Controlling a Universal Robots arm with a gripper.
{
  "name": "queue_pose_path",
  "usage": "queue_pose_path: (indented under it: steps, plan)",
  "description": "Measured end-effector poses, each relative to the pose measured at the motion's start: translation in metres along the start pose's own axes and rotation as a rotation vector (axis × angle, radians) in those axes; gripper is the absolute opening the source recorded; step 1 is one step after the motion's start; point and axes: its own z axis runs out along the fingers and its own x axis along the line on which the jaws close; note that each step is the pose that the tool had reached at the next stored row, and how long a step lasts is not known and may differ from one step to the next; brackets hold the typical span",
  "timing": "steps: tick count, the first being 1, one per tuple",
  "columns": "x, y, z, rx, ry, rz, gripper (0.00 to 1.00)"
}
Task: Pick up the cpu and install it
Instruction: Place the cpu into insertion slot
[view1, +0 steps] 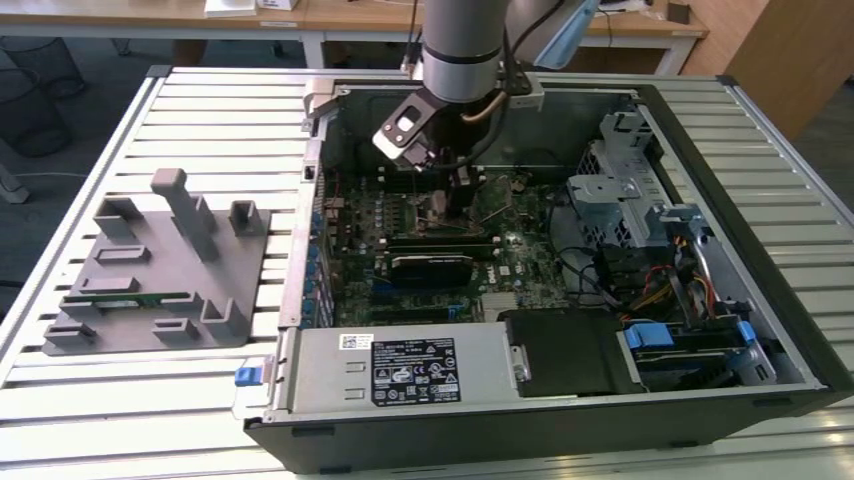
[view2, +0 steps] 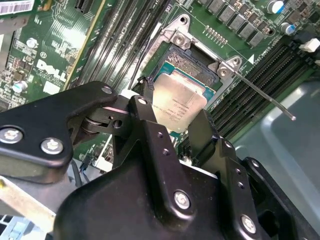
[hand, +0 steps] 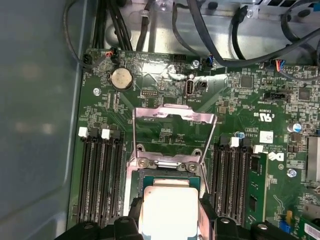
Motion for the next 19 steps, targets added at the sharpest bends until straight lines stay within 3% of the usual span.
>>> queue_pose_path:
  steps: [19]
  plan:
    - [0.0020,-0.0021,0.0093,-0.0001,0.0013,0.013,0.53]
